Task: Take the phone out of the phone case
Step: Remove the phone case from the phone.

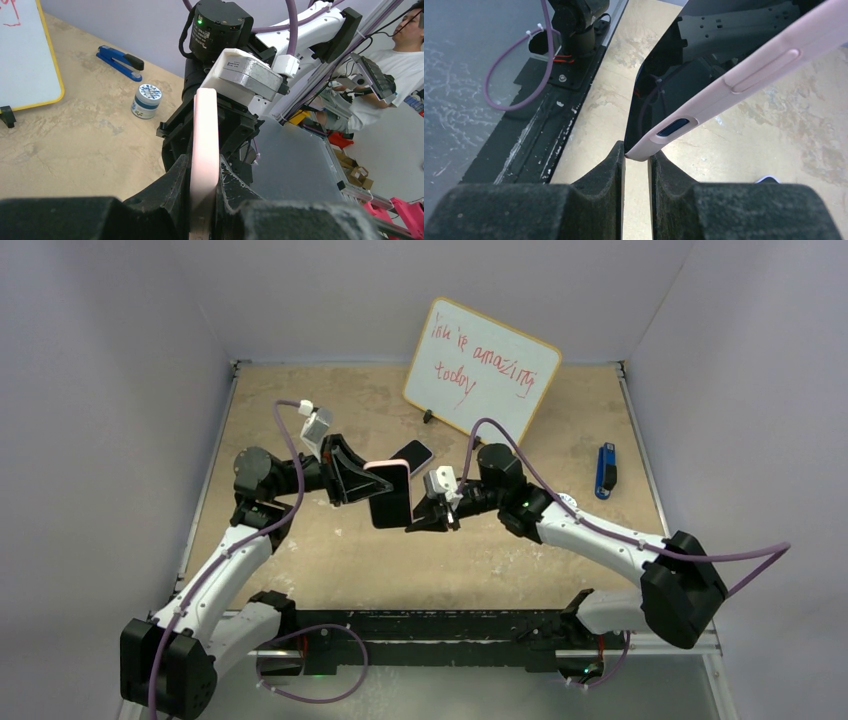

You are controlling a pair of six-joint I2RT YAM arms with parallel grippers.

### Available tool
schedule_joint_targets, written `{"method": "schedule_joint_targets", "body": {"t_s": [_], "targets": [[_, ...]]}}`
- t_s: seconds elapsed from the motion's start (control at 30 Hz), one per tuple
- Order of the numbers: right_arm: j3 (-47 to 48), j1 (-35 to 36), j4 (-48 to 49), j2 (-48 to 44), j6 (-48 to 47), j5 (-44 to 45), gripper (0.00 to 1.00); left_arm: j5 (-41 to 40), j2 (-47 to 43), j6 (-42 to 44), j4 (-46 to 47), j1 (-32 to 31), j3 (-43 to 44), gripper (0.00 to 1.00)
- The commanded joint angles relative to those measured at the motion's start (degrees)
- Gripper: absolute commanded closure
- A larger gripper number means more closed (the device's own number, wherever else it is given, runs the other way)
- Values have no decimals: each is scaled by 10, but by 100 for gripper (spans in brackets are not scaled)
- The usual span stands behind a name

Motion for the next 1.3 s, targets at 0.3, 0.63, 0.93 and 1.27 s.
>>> {"method": "schedule_joint_targets", "body": {"t_s": [0.3,0.63,0.93,1.27], "targets": [[74,-2,-56,25,-182,121,100,12,-8,-94,35,-30,5,100],[85,-2,-74,30,-216,112,100,12,4,-90,41,-30,-5,100],[53,-10,4,18,-85,61,100,6,-2,-49,-12,-31,-2,100],[-43,-13,296,-9,232,97,80,-26,7,-23,-35,-31,-34,100]]}}
